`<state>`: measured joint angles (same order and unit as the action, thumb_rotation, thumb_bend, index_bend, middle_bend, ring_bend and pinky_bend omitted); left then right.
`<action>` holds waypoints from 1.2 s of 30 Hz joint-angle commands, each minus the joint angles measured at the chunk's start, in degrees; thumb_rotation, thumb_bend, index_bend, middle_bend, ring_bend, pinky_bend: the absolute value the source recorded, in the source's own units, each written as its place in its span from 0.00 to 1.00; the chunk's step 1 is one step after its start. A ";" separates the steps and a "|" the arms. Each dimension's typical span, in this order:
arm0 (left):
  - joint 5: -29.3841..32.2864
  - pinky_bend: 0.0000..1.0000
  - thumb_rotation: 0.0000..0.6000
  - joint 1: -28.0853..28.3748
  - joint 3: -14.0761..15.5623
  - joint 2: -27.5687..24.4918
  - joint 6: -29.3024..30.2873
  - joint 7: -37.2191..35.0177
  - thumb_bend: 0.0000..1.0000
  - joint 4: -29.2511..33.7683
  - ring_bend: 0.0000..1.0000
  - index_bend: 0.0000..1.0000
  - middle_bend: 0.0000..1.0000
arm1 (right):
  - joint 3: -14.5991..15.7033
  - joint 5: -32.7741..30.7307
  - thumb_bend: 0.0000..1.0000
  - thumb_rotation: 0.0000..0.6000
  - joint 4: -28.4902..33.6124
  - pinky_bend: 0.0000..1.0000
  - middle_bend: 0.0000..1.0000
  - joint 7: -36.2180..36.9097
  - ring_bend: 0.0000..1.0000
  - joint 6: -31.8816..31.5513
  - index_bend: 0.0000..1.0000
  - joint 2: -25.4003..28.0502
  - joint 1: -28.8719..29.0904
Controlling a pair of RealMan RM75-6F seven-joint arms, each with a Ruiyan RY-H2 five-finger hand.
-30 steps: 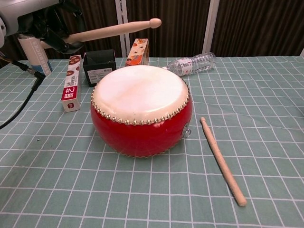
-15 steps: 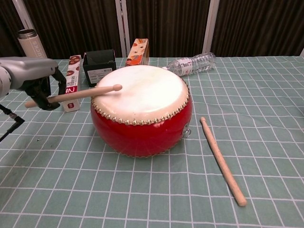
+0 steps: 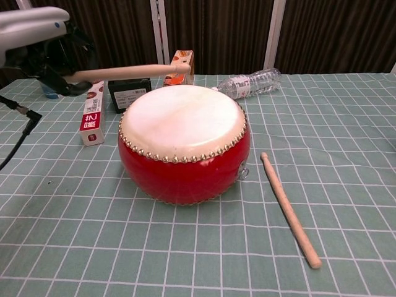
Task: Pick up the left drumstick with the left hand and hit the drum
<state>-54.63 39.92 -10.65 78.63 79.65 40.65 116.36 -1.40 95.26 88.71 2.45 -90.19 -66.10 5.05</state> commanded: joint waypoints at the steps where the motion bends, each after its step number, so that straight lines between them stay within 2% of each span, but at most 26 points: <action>1: -4.04 0.95 1.00 -3.13 3.57 -3.06 0.88 -2.95 0.65 1.96 1.00 0.81 1.00 | -0.04 -0.07 0.30 1.00 0.00 0.06 0.00 0.01 0.00 0.05 0.00 0.02 0.02; 7: -7.53 0.95 1.00 -6.23 7.66 -4.95 0.04 -6.15 0.65 -0.67 1.00 0.81 1.00 | -0.08 -0.17 0.30 1.00 -0.03 0.06 0.00 -0.14 0.00 0.20 0.00 -0.05 0.07; 14: -8.65 0.95 1.00 -9.22 10.56 -4.52 -2.33 -10.34 0.64 -8.54 1.00 0.80 1.00 | -0.03 -0.09 0.30 1.00 0.08 0.06 0.00 -0.46 0.00 0.37 0.00 -0.09 0.14; 22: -6.30 0.87 1.00 -9.67 10.50 -0.93 -7.29 -11.89 0.48 -17.41 0.88 0.73 0.98 | -0.06 0.05 0.30 1.00 0.21 0.06 0.00 -0.62 0.00 0.42 0.00 -0.17 0.25; 29: -2.95 0.85 1.00 -9.06 9.78 1.51 -10.18 -8.86 0.38 -18.82 0.86 0.70 0.96 | -0.12 -0.16 0.30 1.00 0.12 0.06 0.00 -0.15 0.00 0.48 0.00 -0.12 0.26; 33: -2.01 0.85 1.00 -9.20 10.17 2.42 -10.19 -6.32 0.26 -18.87 0.85 0.67 0.94 | -0.13 -0.06 0.30 1.00 0.08 0.06 0.00 0.11 0.00 0.30 0.00 -0.09 0.22; 36: -1.83 0.83 1.00 -9.41 10.38 2.94 -9.64 -4.56 0.14 -19.11 0.77 0.57 0.86 | -0.11 0.11 0.30 1.00 0.01 0.06 0.00 0.14 0.00 0.19 0.00 -0.07 0.23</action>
<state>-56.73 30.62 -0.44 81.27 69.77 35.41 97.37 -1.51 95.36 88.73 2.58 -90.00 -66.16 5.28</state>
